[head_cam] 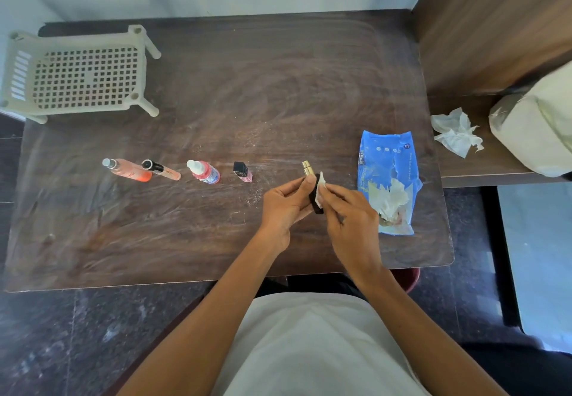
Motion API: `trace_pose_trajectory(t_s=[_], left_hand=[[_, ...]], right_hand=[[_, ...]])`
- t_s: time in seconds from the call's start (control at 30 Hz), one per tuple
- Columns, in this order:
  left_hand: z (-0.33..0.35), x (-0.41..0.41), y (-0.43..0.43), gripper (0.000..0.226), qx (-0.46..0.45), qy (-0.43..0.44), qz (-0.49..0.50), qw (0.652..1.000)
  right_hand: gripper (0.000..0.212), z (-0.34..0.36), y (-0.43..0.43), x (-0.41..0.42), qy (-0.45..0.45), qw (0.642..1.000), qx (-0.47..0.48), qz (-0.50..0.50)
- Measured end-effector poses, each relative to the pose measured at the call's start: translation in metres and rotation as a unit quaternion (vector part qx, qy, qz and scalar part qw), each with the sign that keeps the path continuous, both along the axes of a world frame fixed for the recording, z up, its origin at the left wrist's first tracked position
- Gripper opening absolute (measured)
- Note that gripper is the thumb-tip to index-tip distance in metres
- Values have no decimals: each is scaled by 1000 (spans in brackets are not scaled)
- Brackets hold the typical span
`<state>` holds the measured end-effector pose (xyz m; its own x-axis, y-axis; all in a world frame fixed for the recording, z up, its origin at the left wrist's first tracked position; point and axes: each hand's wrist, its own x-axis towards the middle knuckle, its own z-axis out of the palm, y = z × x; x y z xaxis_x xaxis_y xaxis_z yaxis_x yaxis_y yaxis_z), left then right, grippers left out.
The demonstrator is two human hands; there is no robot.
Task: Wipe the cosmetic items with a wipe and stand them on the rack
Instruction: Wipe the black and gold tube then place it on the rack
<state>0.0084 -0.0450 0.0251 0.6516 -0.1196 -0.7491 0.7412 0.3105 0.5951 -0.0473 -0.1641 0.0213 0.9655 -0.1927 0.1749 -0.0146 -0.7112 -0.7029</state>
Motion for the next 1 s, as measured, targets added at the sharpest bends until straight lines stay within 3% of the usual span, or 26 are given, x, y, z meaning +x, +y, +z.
trace_pose_trajectory(t_s=[0.33,0.73,1.0], left_hand=[[4,14,10,35,-6,-25,21,999],[6,14,8,33,17,-46,-31,998],[1,15,13,31,-40,-51,-17,998]], right_hand=[[27,3,7,7,20,999,23,-9],[24,17,13,34,32,997,59,-28],[22,23,14,7,105,975,170,-94]])
